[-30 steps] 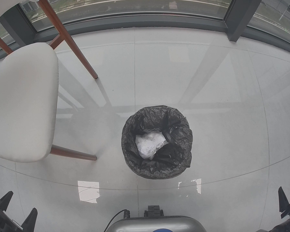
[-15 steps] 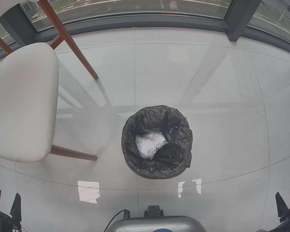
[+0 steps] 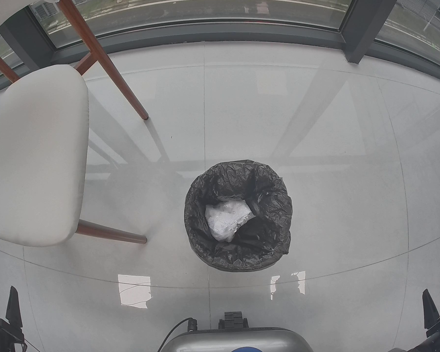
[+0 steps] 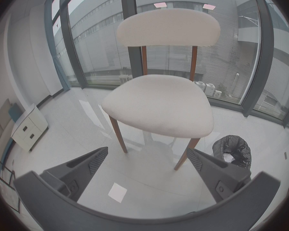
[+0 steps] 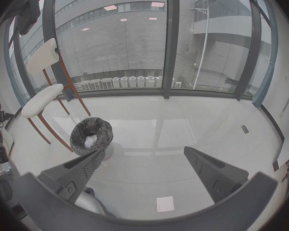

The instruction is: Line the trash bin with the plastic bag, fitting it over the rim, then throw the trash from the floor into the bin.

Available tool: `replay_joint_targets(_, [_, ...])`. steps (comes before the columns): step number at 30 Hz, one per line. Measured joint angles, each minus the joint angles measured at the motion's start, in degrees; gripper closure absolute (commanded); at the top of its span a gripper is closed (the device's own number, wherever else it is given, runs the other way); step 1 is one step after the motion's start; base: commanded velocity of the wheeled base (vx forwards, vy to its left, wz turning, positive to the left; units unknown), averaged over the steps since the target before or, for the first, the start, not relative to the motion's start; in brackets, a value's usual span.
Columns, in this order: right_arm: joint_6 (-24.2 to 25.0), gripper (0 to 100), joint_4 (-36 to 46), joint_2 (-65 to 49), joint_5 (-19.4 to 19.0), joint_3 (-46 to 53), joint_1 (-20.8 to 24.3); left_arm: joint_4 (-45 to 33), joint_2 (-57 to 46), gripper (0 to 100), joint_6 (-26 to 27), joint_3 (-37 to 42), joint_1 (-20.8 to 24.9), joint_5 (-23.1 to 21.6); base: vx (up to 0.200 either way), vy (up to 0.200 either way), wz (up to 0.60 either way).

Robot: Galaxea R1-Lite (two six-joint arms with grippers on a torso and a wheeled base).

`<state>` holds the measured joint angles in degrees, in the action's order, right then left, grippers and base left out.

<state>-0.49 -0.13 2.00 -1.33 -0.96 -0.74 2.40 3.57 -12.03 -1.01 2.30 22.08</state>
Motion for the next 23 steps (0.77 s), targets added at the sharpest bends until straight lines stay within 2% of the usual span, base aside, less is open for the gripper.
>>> replay_joint_targets(2, [0.27,0,-0.02,-0.43,0.68,0.0,0.28,0.6,-0.94,0,1.66,0.0,-0.82,-0.71,0.0,0.0,0.0])
replay_joint_targets(5, [0.39,0,-0.05,-0.82,1.12,0.0,0.5,0.57,-1.84,0,5.3,0.0,-1.37,-5.22,0.0,0.0,0.0])
replay_joint_targets(9, [0.39,0,-0.02,-1.1,1.3,-0.05,0.65,-0.49,-2.45,0,9.22,0.0,-1.62,-17.1,0.0,0.0,0.0])
replay_joint_targets(13, [0.41,0,-0.02,-1.21,1.38,-0.05,0.72,-1.43,-2.72,0,10.8,0.0,-1.78,-24.48,0.0,0.0,0.0])
replay_joint_targets(15, [0.41,0,0.02,-1.21,1.44,-0.05,0.72,-1.91,-2.78,0,11.39,0.0,-1.82,-25.11,0.0,0.0,0.0])
replay_joint_targets(18, [0.41,0,0.04,-1.21,1.49,-0.05,0.69,-2.22,-2.83,0,12.19,0.0,-1.89,-23.42,0.0,0.0,0.0])
replay_joint_targets(23, [0.49,0,0.06,-1.21,1.46,-0.05,0.65,-2.3,-2.86,0,12.28,0.0,-1.93,-23.03,0.0,0.0,0.0])
